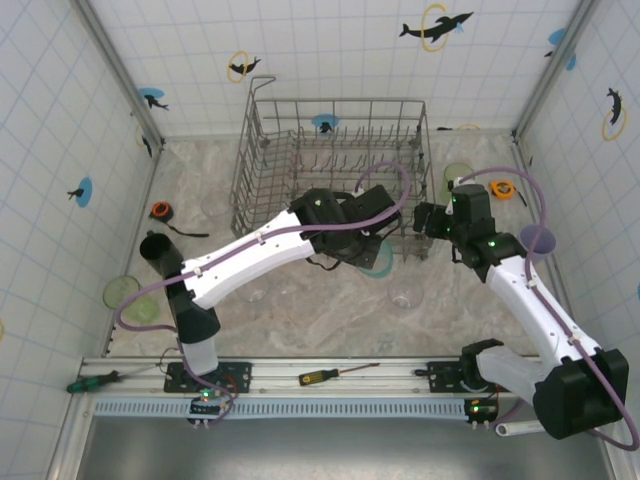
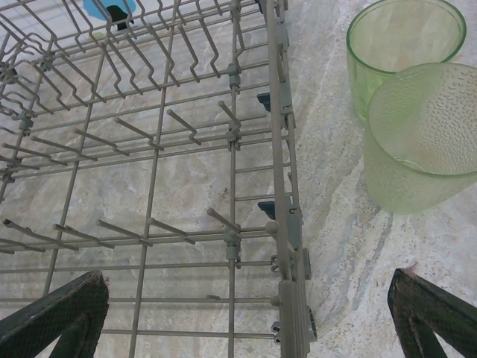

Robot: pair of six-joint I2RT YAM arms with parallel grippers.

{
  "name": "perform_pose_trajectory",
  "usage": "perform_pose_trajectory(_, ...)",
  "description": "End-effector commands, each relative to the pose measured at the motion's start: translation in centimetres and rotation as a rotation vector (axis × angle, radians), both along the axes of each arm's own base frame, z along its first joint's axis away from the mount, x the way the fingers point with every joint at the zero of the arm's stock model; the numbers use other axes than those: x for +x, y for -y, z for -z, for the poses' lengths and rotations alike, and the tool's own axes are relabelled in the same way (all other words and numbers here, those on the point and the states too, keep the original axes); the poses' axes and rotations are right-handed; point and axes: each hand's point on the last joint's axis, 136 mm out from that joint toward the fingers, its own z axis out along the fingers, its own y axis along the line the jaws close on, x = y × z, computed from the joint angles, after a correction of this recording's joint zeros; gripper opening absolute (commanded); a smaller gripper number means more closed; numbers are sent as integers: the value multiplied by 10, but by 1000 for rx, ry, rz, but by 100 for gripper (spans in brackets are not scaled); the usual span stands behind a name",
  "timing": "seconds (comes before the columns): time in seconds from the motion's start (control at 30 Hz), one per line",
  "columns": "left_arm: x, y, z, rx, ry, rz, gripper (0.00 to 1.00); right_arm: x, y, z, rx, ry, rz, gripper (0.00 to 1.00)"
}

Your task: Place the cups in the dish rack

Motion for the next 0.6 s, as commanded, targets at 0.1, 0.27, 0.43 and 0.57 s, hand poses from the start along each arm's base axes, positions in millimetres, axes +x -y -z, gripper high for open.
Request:
perform_pose_trajectory(0.1,15,-1,-29,-87,28,9,0,3,-2,-25,32,51,-12,100)
perform_pose_trajectory(0.27,46,-10,-55,-183,77,-33,0,14,-17,-52,98,93,-53,100)
perform_pose_trajectory(0.43,62,-3,-78,-278,104,-9,0,25,-21,-82,114,147,-60,100)
perform_pose_trajectory(0.57,77,-3,-90,-324,134,-5,0,35,-23,-94,138,182,-45,100)
